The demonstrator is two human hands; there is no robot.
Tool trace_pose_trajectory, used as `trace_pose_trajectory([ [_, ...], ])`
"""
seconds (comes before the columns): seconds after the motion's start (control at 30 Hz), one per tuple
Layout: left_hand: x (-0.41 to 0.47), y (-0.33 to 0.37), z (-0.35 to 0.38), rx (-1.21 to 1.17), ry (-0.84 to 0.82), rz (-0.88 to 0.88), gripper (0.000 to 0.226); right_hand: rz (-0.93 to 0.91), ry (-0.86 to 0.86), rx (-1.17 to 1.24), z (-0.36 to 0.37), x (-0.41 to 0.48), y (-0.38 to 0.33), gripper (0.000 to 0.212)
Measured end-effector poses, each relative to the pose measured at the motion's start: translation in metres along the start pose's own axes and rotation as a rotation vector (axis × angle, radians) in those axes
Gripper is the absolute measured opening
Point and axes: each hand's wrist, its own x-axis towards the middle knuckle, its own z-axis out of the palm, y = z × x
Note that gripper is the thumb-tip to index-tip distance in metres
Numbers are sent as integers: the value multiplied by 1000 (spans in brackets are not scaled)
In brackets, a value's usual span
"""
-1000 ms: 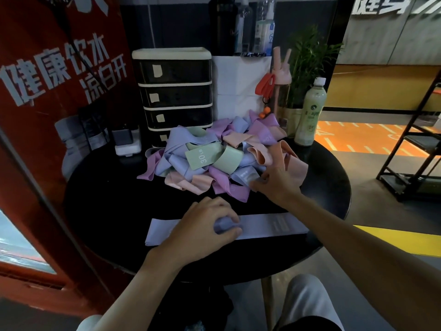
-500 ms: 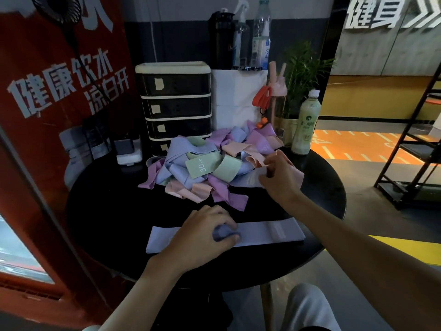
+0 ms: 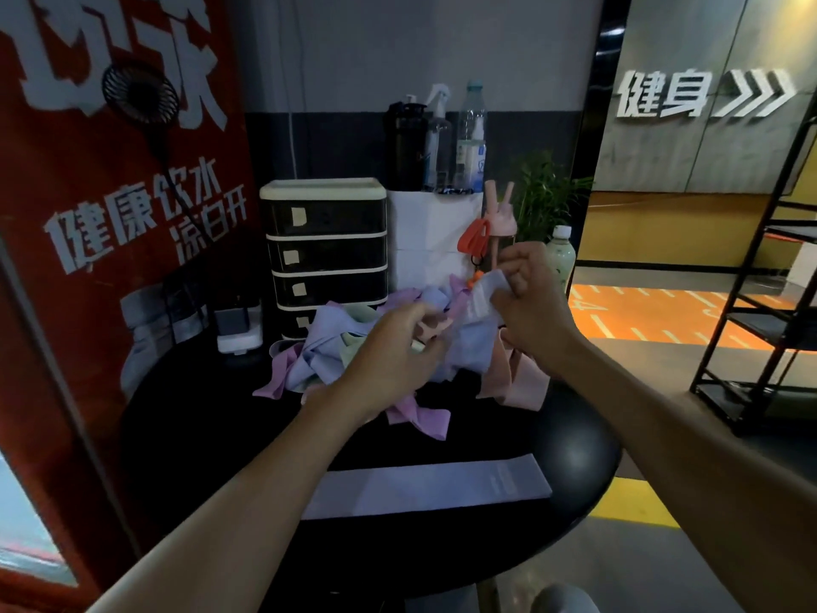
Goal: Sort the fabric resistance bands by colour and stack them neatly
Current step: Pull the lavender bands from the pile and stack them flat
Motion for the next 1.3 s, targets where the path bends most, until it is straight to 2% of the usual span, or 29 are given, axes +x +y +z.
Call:
trace_pose_trajectory([
  [0.13,34,9,4,-109,-26,-59,35,-35,-68,33,-7,-3,-17,45],
  [0.33,37,8,14,-251,-67,-25,18,-61,-113,43,-19,-9,-26,51],
  [0.47,38,13,15,-379,-47,-3,18,-68,-110,117,-21,-7,-30,56],
  [0.57,40,17,13,-350,-72,7,17,-71,-103,111,-20,-12,-32,57],
  [0.67,39,13,10,-328,-35,-9,47,-75,-48,101,-20,-14,-30,58],
  [0.77,38,9,6,-380,-59,-44,24,-49,12,114,-24,-13,-26,54],
  [0.8,36,8,6,-376,-81,-54,23,-40,23,101,-24,-12,-25,51],
  [0.9,32,8,6,-312,-176,-50,39,-47,49,10,-25,-12,-25,37],
  [0.97,29,6,7,-265,-222,-32,60,-64,88,-25,-26,-10,-29,31],
  [1.07,23,2,7,-283,-196,-28,70,-78,133,-15,-30,-8,-31,25],
  [1.13,22,-1,5,-316,-176,-54,69,-81,158,-37,-31,-9,-27,25],
  [1.3,16,2,-4,-305,-177,-67,46,-47,236,-48,-34,-9,-14,25],
])
